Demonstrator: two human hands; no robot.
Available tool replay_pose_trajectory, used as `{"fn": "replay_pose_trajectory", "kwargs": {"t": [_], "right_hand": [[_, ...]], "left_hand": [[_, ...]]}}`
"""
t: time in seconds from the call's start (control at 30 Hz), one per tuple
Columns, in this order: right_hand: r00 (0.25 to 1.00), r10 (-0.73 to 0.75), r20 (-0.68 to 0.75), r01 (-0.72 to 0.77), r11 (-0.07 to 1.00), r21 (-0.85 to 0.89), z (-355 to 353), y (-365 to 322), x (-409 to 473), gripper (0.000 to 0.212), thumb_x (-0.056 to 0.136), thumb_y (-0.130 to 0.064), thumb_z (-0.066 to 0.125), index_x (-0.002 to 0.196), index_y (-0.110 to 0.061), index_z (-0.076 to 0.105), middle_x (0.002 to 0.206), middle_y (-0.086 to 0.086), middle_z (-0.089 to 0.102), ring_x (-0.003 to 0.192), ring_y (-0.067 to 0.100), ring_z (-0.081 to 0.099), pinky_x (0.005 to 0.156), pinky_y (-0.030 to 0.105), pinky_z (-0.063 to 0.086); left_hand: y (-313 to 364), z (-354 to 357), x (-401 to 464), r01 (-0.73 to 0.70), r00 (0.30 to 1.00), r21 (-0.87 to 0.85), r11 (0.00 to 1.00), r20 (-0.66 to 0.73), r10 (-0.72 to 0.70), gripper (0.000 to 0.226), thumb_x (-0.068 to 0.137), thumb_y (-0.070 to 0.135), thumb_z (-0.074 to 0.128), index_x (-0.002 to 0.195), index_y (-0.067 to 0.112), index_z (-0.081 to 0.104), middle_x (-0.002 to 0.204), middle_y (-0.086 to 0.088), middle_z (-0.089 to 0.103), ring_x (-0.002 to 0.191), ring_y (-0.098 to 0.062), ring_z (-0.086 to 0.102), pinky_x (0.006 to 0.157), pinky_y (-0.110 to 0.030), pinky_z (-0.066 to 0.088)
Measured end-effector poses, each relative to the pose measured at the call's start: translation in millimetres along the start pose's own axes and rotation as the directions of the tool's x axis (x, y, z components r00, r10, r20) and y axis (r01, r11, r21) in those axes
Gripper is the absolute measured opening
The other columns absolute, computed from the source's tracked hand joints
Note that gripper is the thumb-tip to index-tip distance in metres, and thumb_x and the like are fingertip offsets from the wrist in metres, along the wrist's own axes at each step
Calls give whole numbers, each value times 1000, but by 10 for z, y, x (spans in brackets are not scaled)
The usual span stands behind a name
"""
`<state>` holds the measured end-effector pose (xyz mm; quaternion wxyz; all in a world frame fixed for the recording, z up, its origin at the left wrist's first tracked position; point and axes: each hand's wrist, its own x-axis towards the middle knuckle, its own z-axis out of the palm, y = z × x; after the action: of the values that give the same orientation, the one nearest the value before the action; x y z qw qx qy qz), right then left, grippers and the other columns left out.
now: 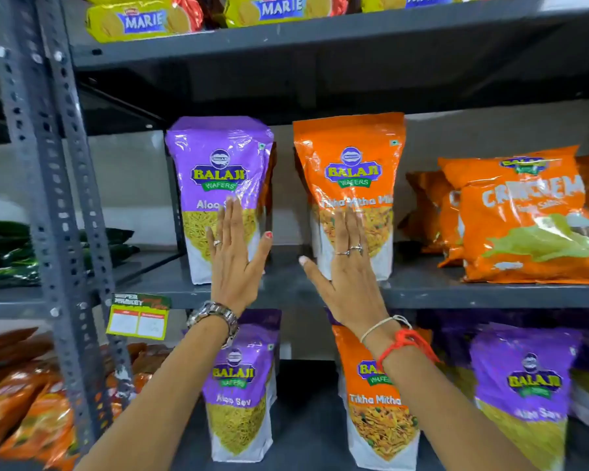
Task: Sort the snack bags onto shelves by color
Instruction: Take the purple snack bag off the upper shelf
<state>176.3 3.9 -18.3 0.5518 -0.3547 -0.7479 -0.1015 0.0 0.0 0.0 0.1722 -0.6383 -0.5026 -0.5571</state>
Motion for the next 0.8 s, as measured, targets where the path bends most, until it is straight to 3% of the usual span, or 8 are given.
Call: {"fn": "replay_pose_trajectory", "kwargs": {"t": [0.13, 0.23, 0.37, 0.47, 0.53, 0.63, 0.7, 0.8], "right_hand": [[996, 35, 87, -49, 985, 168, 422, -192, 174, 87, 90, -51, 46, 152, -9, 2, 163, 16, 5, 152, 27, 2, 123, 28, -1], [977, 83, 194, -143, 937, 319, 768, -349, 309, 99, 87, -47, 60, 151, -6, -3, 163, 15, 3, 152, 25, 2, 119, 23, 0], [919, 201, 339, -340, 840, 423, 1115, -492, 510, 112, 74, -41, 78, 150, -1, 6, 158, 21, 21, 147, 33, 20, 122, 38, 18], [902, 272, 335, -407, 793, 453, 1302, -502, 604, 106, 62, -39, 84, 142, -3, 25, 140, 20, 46, 132, 34, 44, 110, 48, 39], [902, 272, 336, -408, 793, 453, 1343, -495, 630, 97, 63, -32, 86, 137, -5, 31, 135, 18, 52, 128, 34, 49, 106, 45, 44], [897, 278, 344, -419, 783, 459, 1331, -462, 644, 89, 65, -28, 86, 134, -7, 35, 134, 15, 56, 126, 31, 53, 99, 35, 45], [887, 285, 363, -439, 766, 470, 1281, -460, 636, 87, 66, -29, 86, 133, -8, 35, 132, 12, 59, 123, 30, 56, 93, 32, 44], [880, 290, 376, -453, 752, 479, 1140, -491, 593, 84, 66, -32, 86, 129, -8, 37, 130, 12, 62, 122, 32, 58, 96, 37, 46]], "left_hand": [[-324, -119, 108, 158, 978, -77, 985, -123, -166, 71, 88, 50, 31, 147, 19, 7, 159, 2, 10, 141, -2, 1, 120, -37, -4], [-568, -160, 261, 304, 926, -199, 932, -167, -338, 72, 86, 48, 35, 147, 19, 9, 159, -1, 10, 145, -11, 3, 120, -41, -3], [-800, -231, 421, 441, 847, -567, 695, 8, -531, 85, 83, 52, 46, 147, 21, -3, 159, -1, 3, 144, -15, 13, 120, -40, 11], [-1001, -235, 486, 605, 740, -639, 476, 229, -633, 107, 67, 72, 54, 147, 22, 3, 156, -5, 20, 139, -21, 31, 116, -45, 24], [-1038, -249, 507, 636, 727, -626, 451, 291, -622, 96, 70, 69, 56, 141, 11, 29, 144, -10, 44, 122, -25, 52, 102, -43, 44], [-984, -258, 490, 616, 755, -688, 384, 374, -539, 38, 94, 34, 39, 119, 9, 54, 109, -1, 71, 89, -18, 69, 75, -29, 58], [-998, -276, 454, 611, 774, -693, 383, 419, -475, 25, 93, 25, 43, 110, 13, 58, 96, 1, 75, 89, -19, 69, 80, -30, 58], [-902, -389, 381, 611, 779, -670, 421, 416, -469, 37, 85, 14, 55, 120, 3, 53, 111, -10, 67, 103, -29, 62, 89, -35, 53]]}}
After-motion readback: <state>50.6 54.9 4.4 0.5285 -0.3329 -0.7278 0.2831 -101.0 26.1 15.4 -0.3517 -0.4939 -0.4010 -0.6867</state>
